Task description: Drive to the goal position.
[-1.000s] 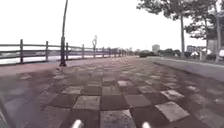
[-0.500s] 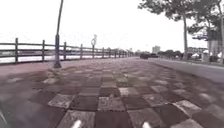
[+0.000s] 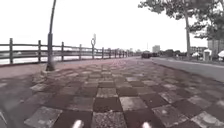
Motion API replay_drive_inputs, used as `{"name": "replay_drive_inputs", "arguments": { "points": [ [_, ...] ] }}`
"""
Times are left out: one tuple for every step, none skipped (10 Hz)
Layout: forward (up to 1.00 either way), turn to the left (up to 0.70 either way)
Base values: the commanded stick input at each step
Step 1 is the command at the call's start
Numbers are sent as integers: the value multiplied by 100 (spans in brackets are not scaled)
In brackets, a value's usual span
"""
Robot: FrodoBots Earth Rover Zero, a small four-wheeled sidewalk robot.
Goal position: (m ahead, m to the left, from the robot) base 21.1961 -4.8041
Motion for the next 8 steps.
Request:
{"name": "replay_drive_inputs", "arguments": {
  "points": [
    [85, 1],
    [85, 1],
    [85, 1],
    [85, 1],
    [85, 1],
    [85, 1],
    [85, 1],
    [85, 1]
  ]
}}
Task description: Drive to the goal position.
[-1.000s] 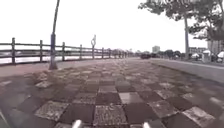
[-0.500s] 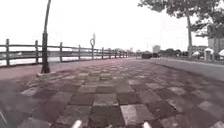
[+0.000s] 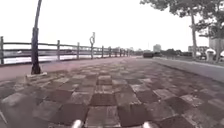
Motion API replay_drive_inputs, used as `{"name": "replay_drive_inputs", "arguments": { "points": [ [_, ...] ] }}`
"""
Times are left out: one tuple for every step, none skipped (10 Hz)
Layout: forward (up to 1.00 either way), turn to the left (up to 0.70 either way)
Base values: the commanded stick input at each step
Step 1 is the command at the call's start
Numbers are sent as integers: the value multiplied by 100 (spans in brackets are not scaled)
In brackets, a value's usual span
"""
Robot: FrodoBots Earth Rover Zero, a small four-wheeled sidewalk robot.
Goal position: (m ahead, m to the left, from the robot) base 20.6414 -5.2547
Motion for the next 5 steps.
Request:
{"name": "replay_drive_inputs", "arguments": {
  "points": [
    [85, 1],
    [85, 1],
    [85, 1],
    [85, 1],
    [85, 1]
  ]
}}
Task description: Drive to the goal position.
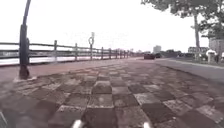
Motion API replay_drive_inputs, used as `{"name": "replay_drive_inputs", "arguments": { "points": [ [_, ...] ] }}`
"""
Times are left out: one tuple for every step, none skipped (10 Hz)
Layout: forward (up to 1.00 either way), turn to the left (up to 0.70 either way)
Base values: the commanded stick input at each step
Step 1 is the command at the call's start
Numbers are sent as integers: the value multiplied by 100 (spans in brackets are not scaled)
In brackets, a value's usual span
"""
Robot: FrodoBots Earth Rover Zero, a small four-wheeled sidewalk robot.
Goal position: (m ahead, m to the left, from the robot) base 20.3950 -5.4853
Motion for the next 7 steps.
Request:
{"name": "replay_drive_inputs", "arguments": {
  "points": [
    [85, 1],
    [85, 1],
    [85, 1],
    [85, 1],
    [85, 1],
    [85, 1],
    [85, 1]
  ]
}}
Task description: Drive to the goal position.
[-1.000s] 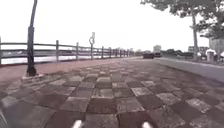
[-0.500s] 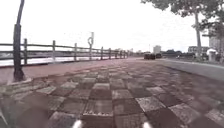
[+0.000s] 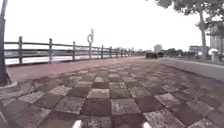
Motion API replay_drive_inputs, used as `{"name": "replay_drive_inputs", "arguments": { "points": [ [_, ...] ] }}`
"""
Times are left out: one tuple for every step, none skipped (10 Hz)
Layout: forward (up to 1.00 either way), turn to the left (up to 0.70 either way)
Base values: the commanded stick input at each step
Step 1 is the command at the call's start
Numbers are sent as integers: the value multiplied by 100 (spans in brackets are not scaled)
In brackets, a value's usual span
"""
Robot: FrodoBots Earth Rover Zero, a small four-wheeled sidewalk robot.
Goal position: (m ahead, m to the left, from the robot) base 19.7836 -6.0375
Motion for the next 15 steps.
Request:
{"name": "replay_drive_inputs", "arguments": {
  "points": [
    [85, 1],
    [85, 1],
    [85, 1],
    [85, 1],
    [85, 1],
    [85, 1],
    [85, 1],
    [85, 1],
    [85, 1],
    [85, 1],
    [85, 1],
    [85, 1],
    [85, 1],
    [85, 1],
    [85, 1]
  ]
}}
